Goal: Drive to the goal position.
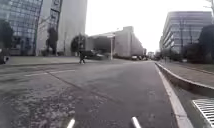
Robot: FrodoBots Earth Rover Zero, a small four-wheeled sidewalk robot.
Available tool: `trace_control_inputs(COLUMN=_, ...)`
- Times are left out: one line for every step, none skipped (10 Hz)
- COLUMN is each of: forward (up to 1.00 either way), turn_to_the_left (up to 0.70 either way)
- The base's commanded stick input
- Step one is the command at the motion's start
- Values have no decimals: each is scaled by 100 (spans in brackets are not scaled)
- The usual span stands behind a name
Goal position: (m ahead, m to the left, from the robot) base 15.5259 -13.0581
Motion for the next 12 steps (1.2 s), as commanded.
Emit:
trace_control_inputs(forward=70, turn_to_the_left=0)
trace_control_inputs(forward=70, turn_to_the_left=0)
trace_control_inputs(forward=70, turn_to_the_left=0)
trace_control_inputs(forward=70, turn_to_the_left=0)
trace_control_inputs(forward=70, turn_to_the_left=0)
trace_control_inputs(forward=70, turn_to_the_left=0)
trace_control_inputs(forward=70, turn_to_the_left=0)
trace_control_inputs(forward=70, turn_to_the_left=0)
trace_control_inputs(forward=70, turn_to_the_left=0)
trace_control_inputs(forward=70, turn_to_the_left=0)
trace_control_inputs(forward=70, turn_to_the_left=0)
trace_control_inputs(forward=70, turn_to_the_left=0)
